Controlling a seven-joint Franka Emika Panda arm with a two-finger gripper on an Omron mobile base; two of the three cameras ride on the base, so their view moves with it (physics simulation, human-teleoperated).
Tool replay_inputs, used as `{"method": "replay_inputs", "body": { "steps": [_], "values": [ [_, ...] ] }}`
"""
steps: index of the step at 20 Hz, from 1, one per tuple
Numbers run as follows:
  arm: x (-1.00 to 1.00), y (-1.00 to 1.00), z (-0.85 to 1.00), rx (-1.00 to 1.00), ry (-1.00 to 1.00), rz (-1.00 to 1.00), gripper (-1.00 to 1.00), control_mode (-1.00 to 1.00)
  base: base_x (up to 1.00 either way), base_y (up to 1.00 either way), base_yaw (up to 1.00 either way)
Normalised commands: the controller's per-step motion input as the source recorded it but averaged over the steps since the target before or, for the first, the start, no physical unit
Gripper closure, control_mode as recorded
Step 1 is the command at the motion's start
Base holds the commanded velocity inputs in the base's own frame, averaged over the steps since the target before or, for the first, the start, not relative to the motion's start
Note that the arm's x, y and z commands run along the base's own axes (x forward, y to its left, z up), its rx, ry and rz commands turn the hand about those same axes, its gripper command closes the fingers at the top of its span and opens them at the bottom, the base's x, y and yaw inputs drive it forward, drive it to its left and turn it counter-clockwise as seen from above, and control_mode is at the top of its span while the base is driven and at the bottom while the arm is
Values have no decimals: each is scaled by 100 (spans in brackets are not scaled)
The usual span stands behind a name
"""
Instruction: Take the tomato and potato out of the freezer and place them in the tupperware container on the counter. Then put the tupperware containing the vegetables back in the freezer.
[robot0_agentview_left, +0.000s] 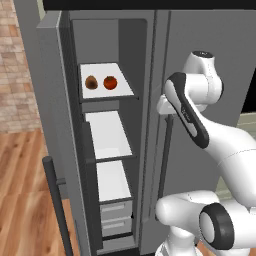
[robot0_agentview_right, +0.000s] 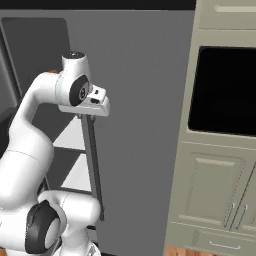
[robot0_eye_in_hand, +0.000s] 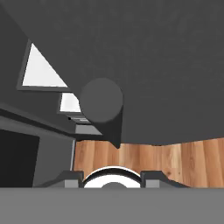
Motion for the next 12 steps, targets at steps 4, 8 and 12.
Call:
{"method": "replay_inputs", "body": {
  "steps": [4, 8, 12],
  "values": [
    [-2, 11, 0, 0, 0, 0, -100, -100, 0, 0, 0],
    [-2, 46, 0, -9, -8, 0, -100, -100, 0, 0, 0],
    [-4, 56, 6, -7, -13, 6, -100, -100, 0, 0, 0]
  ]
}}
